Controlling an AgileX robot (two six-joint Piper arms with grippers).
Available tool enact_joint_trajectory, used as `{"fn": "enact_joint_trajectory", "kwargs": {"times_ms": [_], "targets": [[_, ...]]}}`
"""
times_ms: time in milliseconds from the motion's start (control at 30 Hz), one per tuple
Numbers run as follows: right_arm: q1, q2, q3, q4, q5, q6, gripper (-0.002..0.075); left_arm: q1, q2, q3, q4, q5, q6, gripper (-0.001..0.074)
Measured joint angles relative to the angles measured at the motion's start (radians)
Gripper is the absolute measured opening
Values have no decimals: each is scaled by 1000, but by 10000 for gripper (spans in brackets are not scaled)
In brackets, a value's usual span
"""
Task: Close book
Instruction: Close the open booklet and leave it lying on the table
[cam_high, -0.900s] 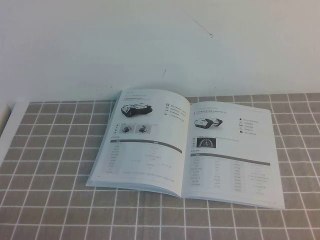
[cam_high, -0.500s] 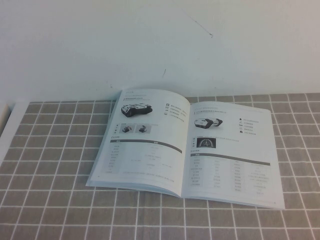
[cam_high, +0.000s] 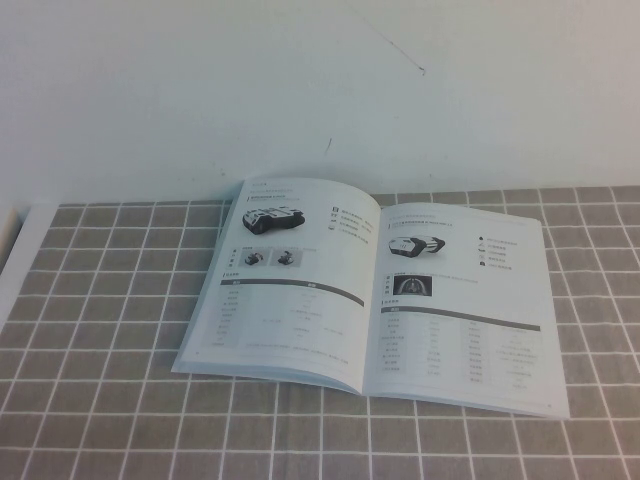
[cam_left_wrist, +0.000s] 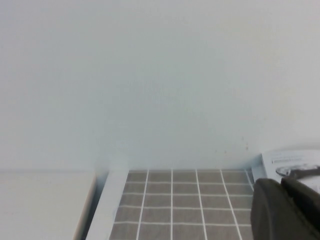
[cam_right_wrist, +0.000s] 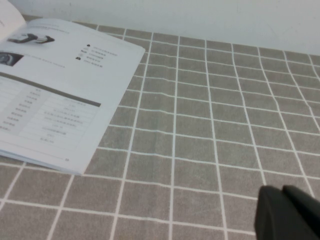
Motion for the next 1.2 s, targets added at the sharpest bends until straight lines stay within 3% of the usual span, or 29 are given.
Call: {"fn": "enact_joint_trajectory", "kwargs": {"times_ms": [367,833,933,1200], "targets": [[0,0,0,0,0,0,-3,0,0,0,49,-133,0,-3],[0,0,0,-26,-14,-41,-3,0,0,0,74,-461,-5,-3],[0,0,9,-47,-87,-49,-3,0,0,0,75,-520,-5,-3],[0,0,9,-57,-527,-70,-3,0,-2,0,76,-614,-5,-3]]}}
